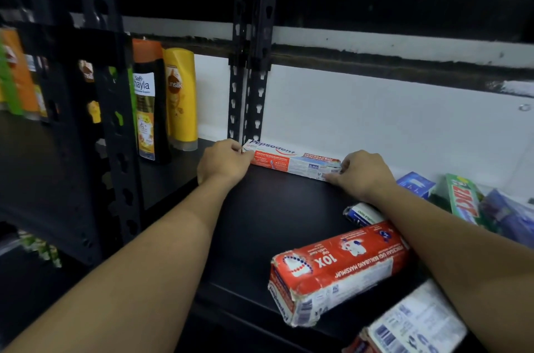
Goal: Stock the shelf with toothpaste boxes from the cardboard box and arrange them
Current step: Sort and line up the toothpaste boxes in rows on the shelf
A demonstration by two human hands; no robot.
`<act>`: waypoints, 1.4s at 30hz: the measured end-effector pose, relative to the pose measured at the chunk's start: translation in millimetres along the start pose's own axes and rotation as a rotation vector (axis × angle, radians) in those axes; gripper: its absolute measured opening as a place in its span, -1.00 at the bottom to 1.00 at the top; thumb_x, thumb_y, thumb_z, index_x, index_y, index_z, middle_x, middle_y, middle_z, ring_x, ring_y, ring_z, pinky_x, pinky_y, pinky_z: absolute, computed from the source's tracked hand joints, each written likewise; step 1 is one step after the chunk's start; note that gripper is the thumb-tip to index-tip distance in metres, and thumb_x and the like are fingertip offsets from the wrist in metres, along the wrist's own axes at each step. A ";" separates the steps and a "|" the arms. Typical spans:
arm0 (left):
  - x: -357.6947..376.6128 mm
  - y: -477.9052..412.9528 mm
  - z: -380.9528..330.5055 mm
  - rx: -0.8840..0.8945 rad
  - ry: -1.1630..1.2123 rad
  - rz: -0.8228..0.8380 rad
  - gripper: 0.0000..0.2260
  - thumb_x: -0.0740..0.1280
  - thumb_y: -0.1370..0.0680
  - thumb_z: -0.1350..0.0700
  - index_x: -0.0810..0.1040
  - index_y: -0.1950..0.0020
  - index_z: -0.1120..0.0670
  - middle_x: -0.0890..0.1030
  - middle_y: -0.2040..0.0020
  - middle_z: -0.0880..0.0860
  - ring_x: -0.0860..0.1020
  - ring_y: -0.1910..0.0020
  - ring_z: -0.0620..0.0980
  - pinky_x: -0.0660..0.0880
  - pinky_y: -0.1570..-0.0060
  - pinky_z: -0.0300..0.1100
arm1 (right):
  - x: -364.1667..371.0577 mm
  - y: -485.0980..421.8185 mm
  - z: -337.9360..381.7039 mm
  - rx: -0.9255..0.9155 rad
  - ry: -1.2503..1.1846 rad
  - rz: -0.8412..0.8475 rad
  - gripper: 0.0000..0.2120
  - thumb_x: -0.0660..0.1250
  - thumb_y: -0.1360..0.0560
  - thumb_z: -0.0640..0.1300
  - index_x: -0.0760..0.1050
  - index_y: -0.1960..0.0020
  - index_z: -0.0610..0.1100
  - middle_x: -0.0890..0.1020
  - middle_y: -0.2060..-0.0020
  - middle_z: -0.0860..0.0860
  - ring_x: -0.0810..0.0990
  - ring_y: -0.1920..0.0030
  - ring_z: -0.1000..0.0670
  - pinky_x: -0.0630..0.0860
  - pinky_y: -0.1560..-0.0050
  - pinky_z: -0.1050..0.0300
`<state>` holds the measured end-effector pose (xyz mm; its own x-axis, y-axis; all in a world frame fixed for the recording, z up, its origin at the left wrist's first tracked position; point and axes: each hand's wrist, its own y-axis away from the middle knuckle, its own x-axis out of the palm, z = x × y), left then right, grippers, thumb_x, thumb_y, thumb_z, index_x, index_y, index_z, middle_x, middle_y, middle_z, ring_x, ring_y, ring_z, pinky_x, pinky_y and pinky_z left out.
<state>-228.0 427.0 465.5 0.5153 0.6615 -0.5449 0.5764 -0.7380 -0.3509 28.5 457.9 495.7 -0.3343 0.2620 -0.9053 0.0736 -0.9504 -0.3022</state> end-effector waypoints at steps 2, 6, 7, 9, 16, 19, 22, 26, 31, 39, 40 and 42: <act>0.3 -0.7 0.5 0.001 0.007 -0.007 -0.83 0.39 -0.47 -0.18 0.57 0.07 -0.12 0.68 -0.05 -0.05 0.59 -0.10 0.03 0.55 -0.09 -0.07 | 0.2 -0.6 0.0 -0.009 0.011 -0.001 -0.62 0.43 -0.41 0.21 0.55 0.11 -0.12 0.62 0.14 -0.08 0.56 0.15 -0.07 0.38 0.32 0.14; 1.8 -2.9 1.5 -0.007 -0.012 -0.017 -0.77 0.38 -0.48 -0.18 0.63 -0.02 -0.08 0.67 -0.06 -0.04 0.60 -0.06 0.02 0.57 -0.05 -0.05 | 0.4 -1.4 -0.3 -0.016 0.024 -0.012 -0.62 0.42 -0.40 0.22 0.57 0.09 -0.12 0.62 0.11 -0.09 0.57 0.10 -0.09 0.42 0.23 0.13; 2.1 -3.1 1.5 -0.008 -0.012 -0.016 -0.77 0.38 -0.49 -0.18 0.63 -0.02 -0.08 0.67 -0.05 -0.04 0.60 -0.05 0.02 0.58 -0.04 -0.05 | 0.2 -1.2 0.0 -0.018 0.027 -0.013 -0.61 0.42 -0.40 0.22 0.57 0.09 -0.12 0.62 0.11 -0.08 0.57 0.10 -0.09 0.43 0.22 0.13; 2.2 -3.0 1.7 -0.007 -0.010 -0.014 -0.78 0.38 -0.50 -0.17 0.63 -0.02 -0.07 0.67 -0.05 -0.04 0.60 -0.05 0.01 0.58 -0.04 -0.05 | -0.3 -0.2 1.0 -0.022 0.035 -0.011 -0.62 0.41 -0.41 0.22 0.58 0.07 -0.11 0.62 0.11 -0.08 0.57 0.10 -0.09 0.44 0.21 0.13; 1.9 -3.6 1.9 -0.005 -0.035 -0.012 -0.76 0.38 -0.51 -0.18 0.62 -0.07 -0.07 0.67 -0.08 -0.03 0.60 -0.07 0.03 0.57 -0.04 -0.07 | -0.8 1.4 2.1 -0.021 0.045 -0.009 -0.62 0.40 -0.43 0.21 0.57 0.06 -0.12 0.62 0.11 -0.08 0.56 0.12 -0.08 0.44 0.22 0.13; 1.6 -3.7 1.3 -0.008 -0.039 -0.009 -0.77 0.38 -0.51 -0.17 0.62 -0.07 -0.09 0.67 -0.08 -0.04 0.60 -0.07 0.02 0.56 -0.01 -0.10 | -0.5 0.6 2.1 -0.015 0.052 -0.002 -0.60 0.40 -0.43 0.22 0.57 0.04 -0.13 0.62 0.10 -0.08 0.56 0.13 -0.08 0.43 0.24 0.14; 1.5 -3.9 1.3 -0.007 -0.043 -0.006 -0.78 0.39 -0.51 -0.17 0.62 -0.06 -0.09 0.67 -0.08 -0.04 0.60 -0.07 0.01 0.54 0.03 -0.13 | 0.5 0.2 2.7 -0.015 0.057 -0.001 -0.59 0.40 -0.43 0.23 0.57 0.03 -0.12 0.62 0.10 -0.08 0.57 0.13 -0.07 0.46 0.22 0.13; 1.7 -3.7 1.3 0.001 -0.048 -0.017 -0.78 0.39 -0.52 -0.15 0.62 -0.07 -0.08 0.67 -0.10 -0.02 0.60 -0.08 0.02 0.52 0.03 -0.13 | -0.7 1.5 2.9 -0.018 0.055 0.002 -0.60 0.40 -0.43 0.22 0.57 0.03 -0.12 0.62 0.10 -0.08 0.56 0.12 -0.08 0.44 0.22 0.13; 3.2 -5.2 2.0 -0.001 -0.047 -0.015 -0.78 0.38 -0.52 -0.14 0.63 -0.08 -0.07 0.66 -0.09 -0.02 0.59 -0.08 0.02 0.53 0.02 -0.13 | -4.2 3.5 4.4 -0.038 0.083 0.013 -0.59 0.40 -0.44 0.22 0.56 0.00 -0.12 0.62 0.06 -0.09 0.56 0.09 -0.09 0.48 0.16 0.11; -6.0 9.8 -2.0 0.072 0.045 -0.102 -0.70 0.39 -0.52 -0.02 0.55 -0.21 0.04 0.62 -0.15 0.01 0.58 -0.10 0.02 0.53 -0.08 -0.10 | -50.7 29.5 6.6 -0.232 0.166 0.179 -0.59 0.35 -0.48 0.25 0.54 -0.18 -0.01 0.64 -0.11 0.01 0.59 -0.02 -0.03 0.55 -0.05 0.06; -10.0 16.1 -5.3 0.110 0.059 -0.121 -0.71 0.40 -0.52 0.00 0.55 -0.21 0.05 0.62 -0.14 -0.01 0.58 -0.09 -0.01 0.52 -0.06 -0.12 | -58.3 37.2 5.7 -0.277 0.154 0.222 -0.63 0.36 -0.48 0.23 0.58 -0.14 0.01 0.65 -0.09 0.03 0.59 -0.02 0.00 0.54 -0.06 0.09; -19.3 32.2 -12.3 0.182 0.104 -0.139 -0.77 0.39 -0.52 0.04 0.58 -0.16 0.03 0.63 -0.09 -0.04 0.59 -0.02 -0.05 0.50 0.00 -0.16 | -70.2 54.4 2.6 -0.349 0.166 0.329 -0.70 0.37 -0.47 0.23 0.64 -0.04 0.06 0.68 0.00 0.12 0.59 -0.01 0.07 0.52 -0.09 0.14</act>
<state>-211.6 392.1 474.1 0.5070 0.7617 -0.4034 0.5278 -0.6444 -0.5533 53.5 387.3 543.6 -0.0894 0.0080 -0.9960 0.4687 -0.8820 -0.0492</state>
